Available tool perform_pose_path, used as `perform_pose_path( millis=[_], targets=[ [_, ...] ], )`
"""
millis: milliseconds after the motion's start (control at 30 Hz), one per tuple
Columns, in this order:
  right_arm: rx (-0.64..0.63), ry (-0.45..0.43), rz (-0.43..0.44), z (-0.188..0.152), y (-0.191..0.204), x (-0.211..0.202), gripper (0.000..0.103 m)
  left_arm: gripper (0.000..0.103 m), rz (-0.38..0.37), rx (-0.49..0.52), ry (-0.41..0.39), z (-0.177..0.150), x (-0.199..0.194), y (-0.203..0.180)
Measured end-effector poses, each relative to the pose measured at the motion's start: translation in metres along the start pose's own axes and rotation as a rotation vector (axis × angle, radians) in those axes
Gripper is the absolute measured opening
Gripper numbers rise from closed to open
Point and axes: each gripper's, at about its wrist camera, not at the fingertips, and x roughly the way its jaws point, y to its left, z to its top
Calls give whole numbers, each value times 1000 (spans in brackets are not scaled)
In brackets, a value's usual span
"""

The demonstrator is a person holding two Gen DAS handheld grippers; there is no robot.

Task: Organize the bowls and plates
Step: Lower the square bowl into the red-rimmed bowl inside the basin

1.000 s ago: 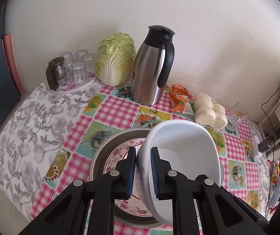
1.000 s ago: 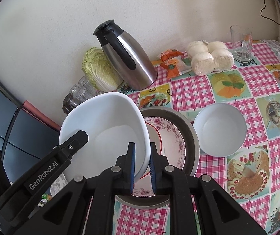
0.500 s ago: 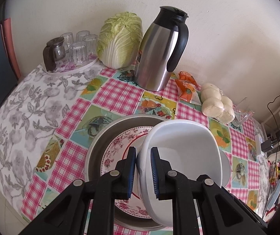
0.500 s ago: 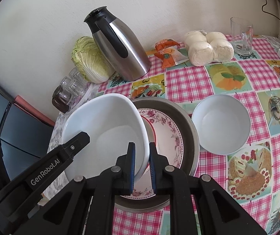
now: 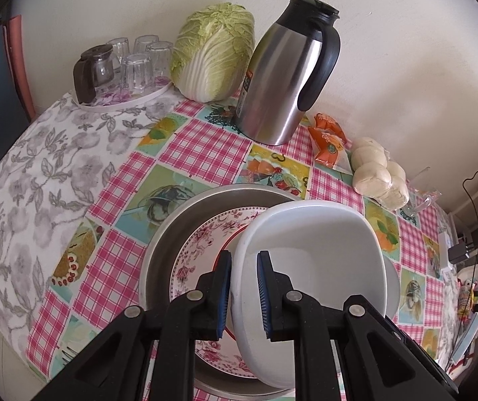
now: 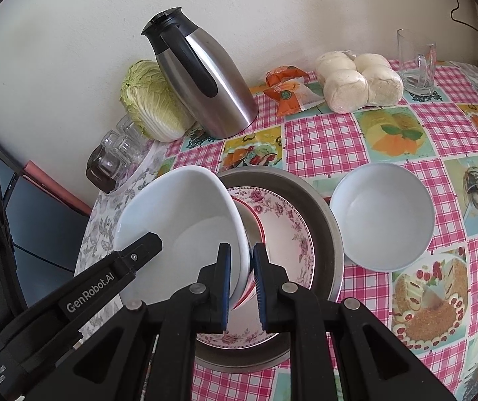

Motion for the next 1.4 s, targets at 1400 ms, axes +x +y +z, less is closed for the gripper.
perform_pose_path(
  millis=[1400],
  targets=[
    [15,13,50,3,-7,20,18,18,43,-4,-1,-4,18,7]
  ],
)
